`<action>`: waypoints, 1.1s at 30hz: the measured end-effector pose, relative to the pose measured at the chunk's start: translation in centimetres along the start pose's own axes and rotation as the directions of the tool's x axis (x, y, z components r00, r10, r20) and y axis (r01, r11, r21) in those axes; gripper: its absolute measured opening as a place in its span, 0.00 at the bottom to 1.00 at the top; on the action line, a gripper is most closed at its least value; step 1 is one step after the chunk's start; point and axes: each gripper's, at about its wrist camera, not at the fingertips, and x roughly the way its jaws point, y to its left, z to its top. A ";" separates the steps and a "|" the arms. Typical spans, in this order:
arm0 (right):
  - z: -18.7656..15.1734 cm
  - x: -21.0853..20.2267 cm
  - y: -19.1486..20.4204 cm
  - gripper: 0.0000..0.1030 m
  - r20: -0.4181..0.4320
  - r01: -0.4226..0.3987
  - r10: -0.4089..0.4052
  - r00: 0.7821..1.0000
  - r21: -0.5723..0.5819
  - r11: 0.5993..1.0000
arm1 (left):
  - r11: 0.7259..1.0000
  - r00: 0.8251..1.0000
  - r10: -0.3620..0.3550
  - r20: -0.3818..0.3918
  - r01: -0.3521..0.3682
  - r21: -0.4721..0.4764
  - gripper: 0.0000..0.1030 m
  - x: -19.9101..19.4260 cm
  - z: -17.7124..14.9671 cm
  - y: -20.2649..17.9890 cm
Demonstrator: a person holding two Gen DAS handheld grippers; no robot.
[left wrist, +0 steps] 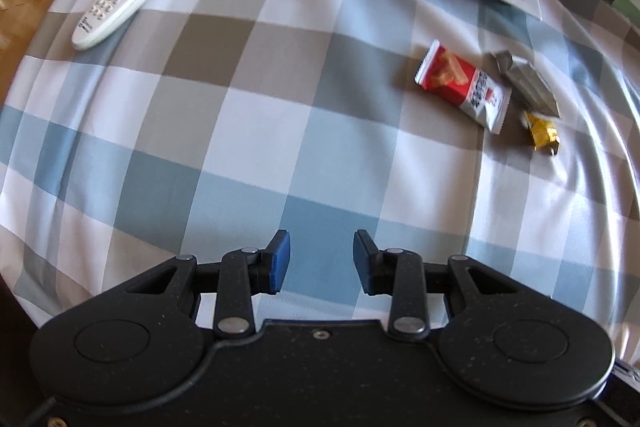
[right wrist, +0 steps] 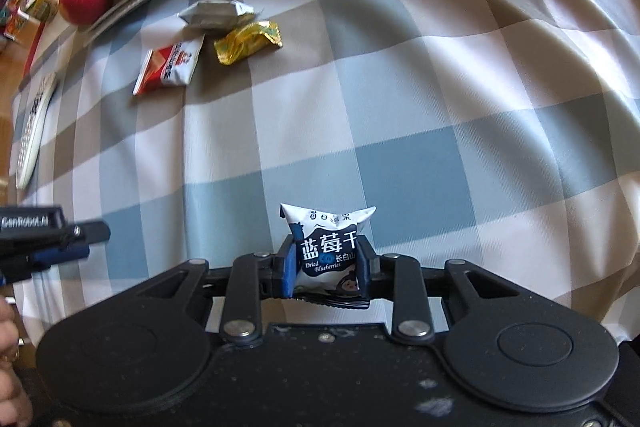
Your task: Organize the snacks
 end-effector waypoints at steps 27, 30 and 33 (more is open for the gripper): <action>0.5 -1.9 -0.5 0.29 -0.020 -0.116 0.117 0.993 0.046 0.992 | 0.998 0.994 0.049 0.096 -0.052 0.025 0.45 2.1 9.6 -10.2; 0.7 -2.1 -0.6 0.29 -0.017 -0.132 0.133 0.991 0.054 0.990 | 0.999 0.994 0.050 0.102 -0.052 0.012 0.45 2.6 10.8 -10.6; 1.0 -2.3 -0.9 0.29 -0.011 -0.137 0.138 0.990 0.071 0.988 | 0.998 0.992 0.058 0.113 -0.058 0.001 0.45 3.0 11.7 -10.6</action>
